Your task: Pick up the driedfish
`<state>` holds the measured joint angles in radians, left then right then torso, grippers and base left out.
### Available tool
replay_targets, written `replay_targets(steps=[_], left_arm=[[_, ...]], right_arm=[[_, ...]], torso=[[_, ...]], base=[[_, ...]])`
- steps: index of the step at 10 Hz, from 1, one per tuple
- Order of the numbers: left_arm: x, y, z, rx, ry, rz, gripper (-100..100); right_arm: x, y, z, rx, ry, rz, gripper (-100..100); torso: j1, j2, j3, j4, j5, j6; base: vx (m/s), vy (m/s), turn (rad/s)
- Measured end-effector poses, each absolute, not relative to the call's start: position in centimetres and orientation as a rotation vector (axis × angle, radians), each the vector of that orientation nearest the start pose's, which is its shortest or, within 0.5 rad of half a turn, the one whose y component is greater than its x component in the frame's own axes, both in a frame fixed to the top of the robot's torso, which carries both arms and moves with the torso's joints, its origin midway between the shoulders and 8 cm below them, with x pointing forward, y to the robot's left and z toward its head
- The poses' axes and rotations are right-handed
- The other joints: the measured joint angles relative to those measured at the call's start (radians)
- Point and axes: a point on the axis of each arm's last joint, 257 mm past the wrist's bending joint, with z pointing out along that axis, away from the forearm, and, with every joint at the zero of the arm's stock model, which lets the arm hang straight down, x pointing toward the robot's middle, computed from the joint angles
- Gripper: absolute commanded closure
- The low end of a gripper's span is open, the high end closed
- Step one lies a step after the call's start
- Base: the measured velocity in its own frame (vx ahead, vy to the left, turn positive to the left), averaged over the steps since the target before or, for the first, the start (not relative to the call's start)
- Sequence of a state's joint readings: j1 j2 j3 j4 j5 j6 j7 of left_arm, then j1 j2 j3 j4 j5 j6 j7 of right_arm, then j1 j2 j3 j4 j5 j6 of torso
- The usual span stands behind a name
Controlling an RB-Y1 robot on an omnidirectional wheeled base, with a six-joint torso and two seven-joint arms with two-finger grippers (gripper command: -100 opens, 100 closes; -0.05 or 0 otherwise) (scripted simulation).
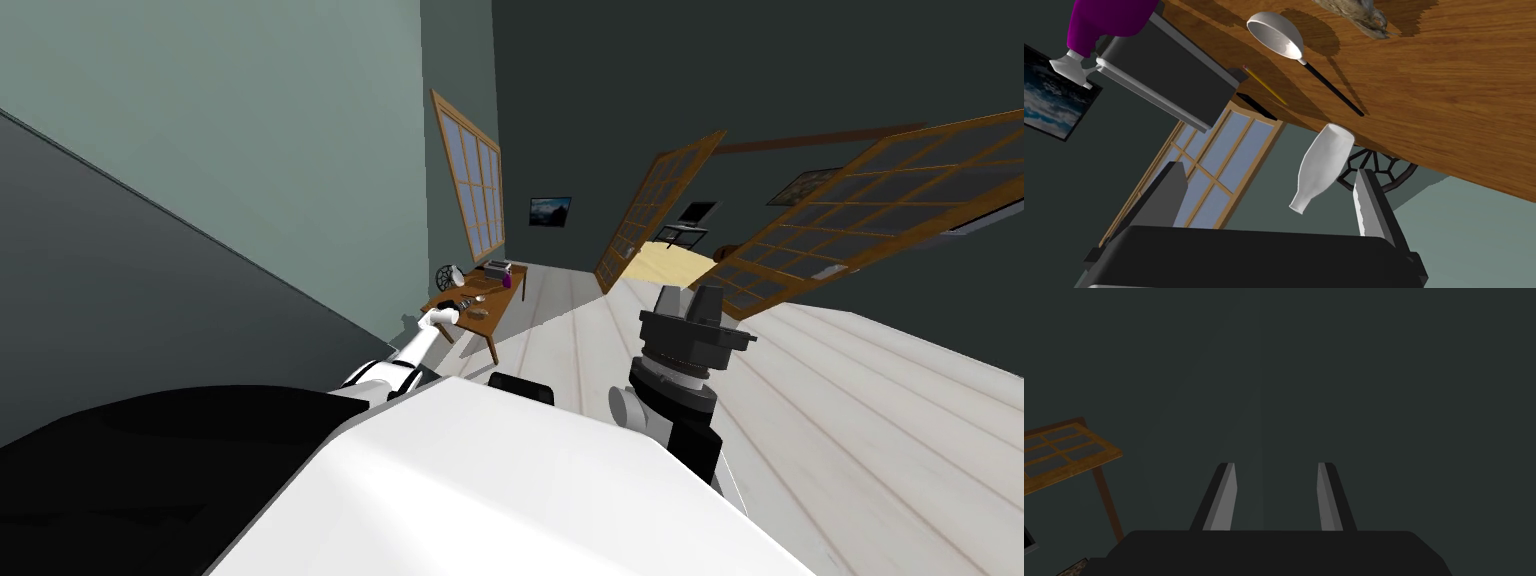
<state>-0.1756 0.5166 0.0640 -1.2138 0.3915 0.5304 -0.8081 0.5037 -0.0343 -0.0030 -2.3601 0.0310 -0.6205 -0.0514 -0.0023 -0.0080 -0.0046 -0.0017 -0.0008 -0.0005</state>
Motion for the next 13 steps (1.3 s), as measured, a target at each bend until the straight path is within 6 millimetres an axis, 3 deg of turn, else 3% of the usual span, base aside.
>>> replay_targets(steps=[7,13], left_arm=[[48.3,51.2,-40.7,-1.188,2.131,-0.116,-100],[43.9,53.1,-44.1,-1.425,2.194,-0.078,-100]], right_arm=[[30.4,-26.2,7.8,0.468,0.514,1.374,0],[30.4,-26.2,7.8,0.468,0.514,1.374,0]], torso=[[0.001,0.0,0.0,0.0,0.0,0.0],[0.001,0.0,0.0,0.0,0.0,0.0]], base=[[0.124,-0.039,0.036],[0.125,-0.027,0.022]])
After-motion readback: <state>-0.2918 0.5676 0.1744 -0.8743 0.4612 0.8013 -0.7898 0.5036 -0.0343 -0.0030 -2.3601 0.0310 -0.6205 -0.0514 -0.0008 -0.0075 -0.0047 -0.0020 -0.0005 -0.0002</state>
